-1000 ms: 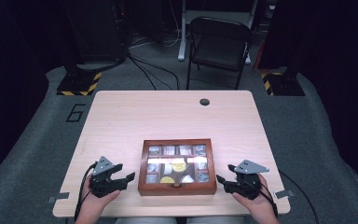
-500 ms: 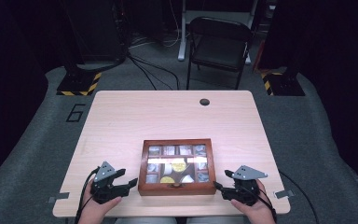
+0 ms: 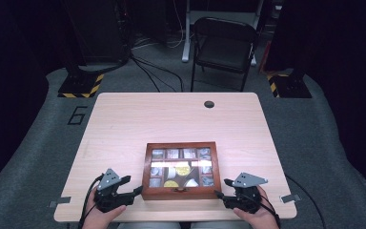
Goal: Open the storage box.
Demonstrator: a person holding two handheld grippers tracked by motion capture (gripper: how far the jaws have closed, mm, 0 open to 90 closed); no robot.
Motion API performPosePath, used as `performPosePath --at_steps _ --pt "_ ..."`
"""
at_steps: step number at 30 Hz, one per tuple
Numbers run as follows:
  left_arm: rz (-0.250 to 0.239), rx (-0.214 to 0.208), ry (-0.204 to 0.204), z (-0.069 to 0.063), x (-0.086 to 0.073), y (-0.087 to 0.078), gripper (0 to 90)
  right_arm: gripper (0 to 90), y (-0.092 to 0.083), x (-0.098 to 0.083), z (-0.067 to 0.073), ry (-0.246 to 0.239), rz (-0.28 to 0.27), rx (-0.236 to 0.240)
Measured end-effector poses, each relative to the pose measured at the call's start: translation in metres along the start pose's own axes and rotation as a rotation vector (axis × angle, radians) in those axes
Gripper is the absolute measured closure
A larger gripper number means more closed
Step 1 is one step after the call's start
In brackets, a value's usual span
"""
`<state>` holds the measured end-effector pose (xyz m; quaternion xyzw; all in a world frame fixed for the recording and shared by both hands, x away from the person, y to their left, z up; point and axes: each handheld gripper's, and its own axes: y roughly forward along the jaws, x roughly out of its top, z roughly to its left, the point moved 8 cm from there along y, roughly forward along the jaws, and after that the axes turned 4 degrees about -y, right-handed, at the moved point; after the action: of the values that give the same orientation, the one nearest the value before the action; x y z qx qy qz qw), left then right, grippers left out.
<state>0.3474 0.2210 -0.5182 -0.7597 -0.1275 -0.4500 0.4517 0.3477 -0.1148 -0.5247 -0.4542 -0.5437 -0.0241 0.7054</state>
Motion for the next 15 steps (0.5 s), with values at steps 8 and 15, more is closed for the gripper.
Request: performPosePath --at_steps 8,15 --pt "-0.002 0.004 -0.002 0.0029 0.0003 -0.0004 34.3 47.2 0.0039 -0.0054 0.0037 -0.014 0.040 0.041" --pt "-0.004 0.006 0.000 0.0027 0.0004 0.0015 34.3 50.5 0.0076 -0.0098 0.0049 -0.031 0.070 0.046"
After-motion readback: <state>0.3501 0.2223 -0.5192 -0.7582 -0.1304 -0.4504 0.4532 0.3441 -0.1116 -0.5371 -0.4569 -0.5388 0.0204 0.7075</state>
